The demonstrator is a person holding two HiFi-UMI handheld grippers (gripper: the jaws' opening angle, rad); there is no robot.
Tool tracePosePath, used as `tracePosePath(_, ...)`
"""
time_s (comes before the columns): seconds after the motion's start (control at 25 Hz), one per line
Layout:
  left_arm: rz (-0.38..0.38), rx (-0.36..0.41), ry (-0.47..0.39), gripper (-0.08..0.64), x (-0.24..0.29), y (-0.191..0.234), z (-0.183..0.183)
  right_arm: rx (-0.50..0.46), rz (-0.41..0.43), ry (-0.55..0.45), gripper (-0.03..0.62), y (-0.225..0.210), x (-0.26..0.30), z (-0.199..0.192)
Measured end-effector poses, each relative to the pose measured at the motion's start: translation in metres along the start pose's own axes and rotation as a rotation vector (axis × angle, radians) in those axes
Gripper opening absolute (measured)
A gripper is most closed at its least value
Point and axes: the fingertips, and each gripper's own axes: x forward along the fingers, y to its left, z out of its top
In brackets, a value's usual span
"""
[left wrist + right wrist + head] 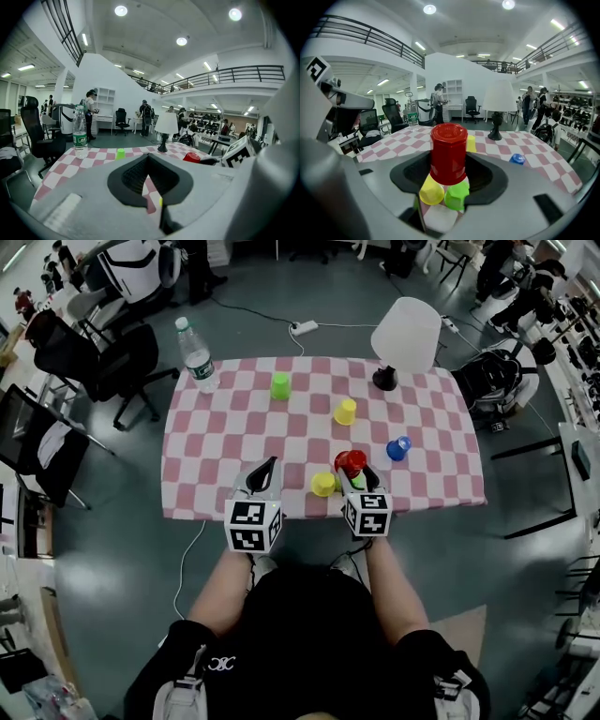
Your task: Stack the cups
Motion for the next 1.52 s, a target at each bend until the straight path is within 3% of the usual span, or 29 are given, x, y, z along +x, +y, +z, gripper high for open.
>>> tracePosePath(0.4, -0.014, 0.023, 0.029, 0.015, 0.008, -0.041, -0.005, 0.062, -0.076, 0.044, 0.232, -0.059, -0.017, -0.041)
tracePosePath(0.64, 0.009, 0.03, 0.038, 0.015, 0.009, -0.05, -0.007, 0.034, -0.101, 0.091, 0.232, -0.083, -0.01, -0.068)
tracePosePath(1.2, 0.107, 0.023, 0.085, 0.014, 0.005, -0.047, -0.022, 0.032, -0.045, 0.18, 0.232, -0.101, 0.023, -0.127)
tracePosePath(1.52, 0.138, 0.014, 0.087, 0.015, 0.006, -0.047, -0.025, -0.04, -0.019, 0.169, 0.233, -0.1, 0.033, -0.138)
